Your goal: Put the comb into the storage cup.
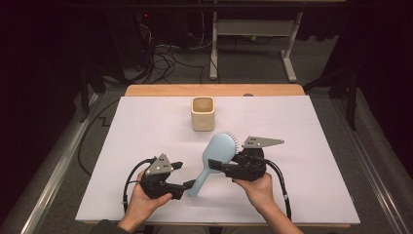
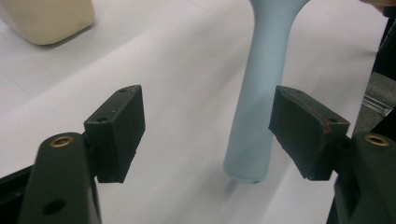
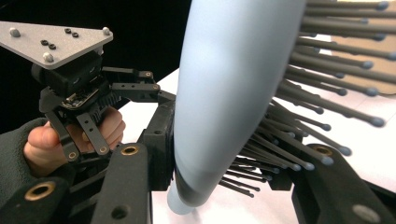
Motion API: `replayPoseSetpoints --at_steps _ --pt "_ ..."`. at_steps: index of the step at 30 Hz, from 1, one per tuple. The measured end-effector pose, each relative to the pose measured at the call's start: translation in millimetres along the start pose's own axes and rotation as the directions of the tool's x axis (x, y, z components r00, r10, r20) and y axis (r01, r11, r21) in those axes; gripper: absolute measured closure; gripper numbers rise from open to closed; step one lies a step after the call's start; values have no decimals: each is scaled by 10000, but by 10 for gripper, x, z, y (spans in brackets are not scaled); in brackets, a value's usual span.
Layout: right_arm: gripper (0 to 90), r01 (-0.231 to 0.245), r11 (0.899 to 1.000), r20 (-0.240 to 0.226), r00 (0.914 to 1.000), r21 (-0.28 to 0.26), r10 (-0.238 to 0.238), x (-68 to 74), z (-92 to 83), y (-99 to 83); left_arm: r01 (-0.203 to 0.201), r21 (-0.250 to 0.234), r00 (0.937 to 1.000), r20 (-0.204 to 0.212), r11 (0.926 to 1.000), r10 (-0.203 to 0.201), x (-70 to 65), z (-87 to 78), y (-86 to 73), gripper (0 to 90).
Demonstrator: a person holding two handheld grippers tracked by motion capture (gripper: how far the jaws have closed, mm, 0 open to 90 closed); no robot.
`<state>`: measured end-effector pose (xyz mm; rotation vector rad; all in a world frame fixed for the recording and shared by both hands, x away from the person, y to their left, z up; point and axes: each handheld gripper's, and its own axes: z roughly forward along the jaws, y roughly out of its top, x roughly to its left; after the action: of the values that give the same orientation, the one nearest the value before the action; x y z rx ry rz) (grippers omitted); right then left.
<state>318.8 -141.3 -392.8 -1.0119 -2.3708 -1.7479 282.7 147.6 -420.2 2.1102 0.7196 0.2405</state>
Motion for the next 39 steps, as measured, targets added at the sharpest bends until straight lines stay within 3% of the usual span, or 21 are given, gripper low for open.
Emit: replayPoseSetpoints --at_steps 9,20,29,35,39 --pt "557 49 10000 63 10000 0 -49 -5 -57 38 258 -63 9992 -295 9996 -260 57 -36 -44 234" --pt "558 49 10000 216 9998 22 -50 -39 -110 61 1113 -345 9931 -341 9932 -1125 226 -140 -172 234" --pt "558 58 10000 313 9995 70 -60 -56 -145 80 1250 -600 9896 -635 9903 -1287 326 -255 -267 225" --pt "559 90 9999 400 9992 47 -92 -65 -196 96 1463 -851 9831 -987 9856 -1544 429 -381 -373 214" --pt "559 86 10000 466 9989 47 -88 -71 -229 109 1634 -1063 9752 -1329 9808 -1769 515 -473 -468 214"
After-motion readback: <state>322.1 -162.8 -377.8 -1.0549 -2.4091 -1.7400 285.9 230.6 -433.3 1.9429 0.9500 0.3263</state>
